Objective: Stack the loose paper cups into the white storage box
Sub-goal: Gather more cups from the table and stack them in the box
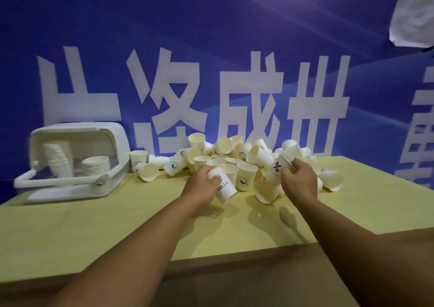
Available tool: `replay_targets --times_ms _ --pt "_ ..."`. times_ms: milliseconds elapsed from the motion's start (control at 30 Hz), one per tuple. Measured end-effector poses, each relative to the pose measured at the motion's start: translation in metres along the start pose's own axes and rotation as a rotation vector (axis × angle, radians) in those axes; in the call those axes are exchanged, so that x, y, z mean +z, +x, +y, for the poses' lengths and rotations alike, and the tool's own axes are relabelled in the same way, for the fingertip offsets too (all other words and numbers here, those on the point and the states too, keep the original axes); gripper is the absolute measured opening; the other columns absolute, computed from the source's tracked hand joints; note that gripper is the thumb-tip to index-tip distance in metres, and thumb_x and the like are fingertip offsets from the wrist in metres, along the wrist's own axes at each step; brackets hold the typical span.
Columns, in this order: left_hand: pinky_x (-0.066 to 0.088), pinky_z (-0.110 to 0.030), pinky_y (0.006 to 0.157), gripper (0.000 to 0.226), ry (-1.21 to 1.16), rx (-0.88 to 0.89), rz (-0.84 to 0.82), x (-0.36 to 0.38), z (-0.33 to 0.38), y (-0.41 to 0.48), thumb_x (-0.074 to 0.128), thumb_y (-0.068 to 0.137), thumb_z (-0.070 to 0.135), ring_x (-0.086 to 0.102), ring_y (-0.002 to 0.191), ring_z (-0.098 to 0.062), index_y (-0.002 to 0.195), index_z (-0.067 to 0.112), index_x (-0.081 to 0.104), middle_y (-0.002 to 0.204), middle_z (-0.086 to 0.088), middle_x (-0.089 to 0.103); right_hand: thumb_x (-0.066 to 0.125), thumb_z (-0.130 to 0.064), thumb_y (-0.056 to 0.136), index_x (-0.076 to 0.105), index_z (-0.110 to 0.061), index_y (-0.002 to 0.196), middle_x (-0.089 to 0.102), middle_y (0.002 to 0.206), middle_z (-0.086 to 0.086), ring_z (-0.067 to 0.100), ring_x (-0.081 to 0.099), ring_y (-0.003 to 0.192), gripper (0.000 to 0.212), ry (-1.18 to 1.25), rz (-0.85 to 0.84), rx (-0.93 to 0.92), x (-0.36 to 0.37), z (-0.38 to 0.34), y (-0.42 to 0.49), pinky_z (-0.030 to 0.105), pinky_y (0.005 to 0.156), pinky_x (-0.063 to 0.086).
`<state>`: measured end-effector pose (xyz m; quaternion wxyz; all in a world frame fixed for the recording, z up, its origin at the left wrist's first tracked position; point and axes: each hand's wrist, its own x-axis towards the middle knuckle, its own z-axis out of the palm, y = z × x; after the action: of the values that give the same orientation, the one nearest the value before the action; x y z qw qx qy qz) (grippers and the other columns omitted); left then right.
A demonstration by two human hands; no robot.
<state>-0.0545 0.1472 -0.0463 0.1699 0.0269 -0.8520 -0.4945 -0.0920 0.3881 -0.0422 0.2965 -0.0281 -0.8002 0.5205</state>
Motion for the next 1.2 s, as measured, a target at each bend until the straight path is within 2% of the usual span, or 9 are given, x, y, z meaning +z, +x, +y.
replay_targets --times_ms 133,267,400,633,733,867,967,1067,1200 --pt "0.050 -0.036 0.083 0.022 0.109 0.008 0.073 -0.040 -0.012 -0.005 0.051 0.104 0.040 0.062 0.094 -0.019 0.117 0.026 0.062 0.100 0.008 0.066 0.057 -0.023 0.091 0.067 -0.017 0.101 0.062 0.094 0.003 0.020 0.061 0.084 0.016 -0.007 -0.056 -0.103 0.036 -0.027 -0.016 0.043 0.075 0.059" --pt "0.053 -0.040 0.085 0.027 0.197 0.015 0.193 -0.083 -0.026 -0.008 0.052 0.103 0.043 0.063 0.096 -0.022 0.112 0.020 0.062 0.106 0.000 0.067 0.057 -0.021 0.096 0.067 -0.015 0.106 0.062 0.098 0.003 0.020 0.061 0.087 0.015 0.048 -0.128 -0.187 0.075 -0.055 -0.029 0.037 0.072 0.058" --pt "0.040 -0.030 0.065 0.022 0.253 0.029 0.284 -0.126 -0.043 -0.009 0.058 0.101 0.041 0.057 0.086 -0.016 0.098 0.019 0.059 0.103 -0.003 0.063 0.056 -0.024 0.097 0.066 -0.016 0.105 0.059 0.097 -0.001 0.016 0.058 0.086 0.016 0.068 -0.197 -0.242 0.118 -0.079 -0.040 0.035 0.076 0.056" --pt "0.044 -0.030 0.088 0.029 0.312 -0.005 0.469 -0.192 -0.073 -0.001 0.073 0.091 0.040 0.052 0.099 -0.020 0.099 0.015 0.061 0.124 0.001 0.043 0.057 -0.028 0.100 0.065 -0.014 0.115 0.059 0.113 0.001 0.017 0.059 0.101 0.022 0.100 -0.341 -0.327 0.189 -0.115 -0.061 0.040 0.092 0.055" --pt "0.049 -0.032 0.086 0.030 0.313 -0.020 0.517 -0.215 -0.078 0.004 0.078 0.088 0.038 0.055 0.098 -0.021 0.098 0.018 0.058 0.124 0.004 0.039 0.056 -0.031 0.101 0.062 -0.016 0.125 0.059 0.120 -0.001 0.018 0.058 0.107 0.029 0.100 -0.391 -0.347 0.218 -0.129 -0.067 0.042 0.095 0.055" --pt "0.037 -0.028 0.079 0.030 0.375 -0.014 0.557 -0.244 -0.084 0.020 0.078 0.087 0.036 0.050 0.094 -0.018 0.098 0.018 0.057 0.119 0.002 0.047 0.053 -0.030 0.103 0.061 -0.015 0.126 0.057 0.120 0.002 0.017 0.056 0.105 0.028 0.076 -0.433 -0.403 0.257 -0.150 -0.069 0.040 0.095 0.053" --pt "0.043 -0.032 0.080 0.030 0.372 -0.019 0.575 -0.263 -0.088 0.036 0.077 0.088 0.038 0.053 0.096 -0.020 0.100 0.019 0.057 0.118 0.002 0.051 0.052 -0.028 0.103 0.060 -0.015 0.125 0.057 0.122 0.003 0.017 0.055 0.106 0.027 0.079 -0.460 -0.424 0.286 -0.165 -0.070 0.037 0.096 0.052" --pt "0.049 -0.035 0.086 0.027 0.365 -0.024 0.614 -0.280 -0.093 0.053 0.074 0.090 0.040 0.055 0.098 -0.022 0.099 0.020 0.059 0.123 0.001 0.051 0.053 -0.026 0.103 0.059 -0.015 0.127 0.056 0.124 0.002 0.016 0.053 0.107 0.027 0.104 -0.482 -0.415 0.312 -0.182 -0.071 0.032 0.096 0.050" --pt "0.041 -0.030 0.090 0.029 0.365 -0.012 0.612 -0.295 -0.100 0.076 0.065 0.098 0.036 0.052 0.103 -0.019 0.114 0.011 0.066 0.139 -0.002 0.047 0.053 -0.026 0.104 0.059 -0.014 0.127 0.056 0.125 0.003 0.014 0.052 0.106 0.027 0.143 -0.507 -0.431 0.342 -0.203 -0.070 0.030 0.094 0.048"
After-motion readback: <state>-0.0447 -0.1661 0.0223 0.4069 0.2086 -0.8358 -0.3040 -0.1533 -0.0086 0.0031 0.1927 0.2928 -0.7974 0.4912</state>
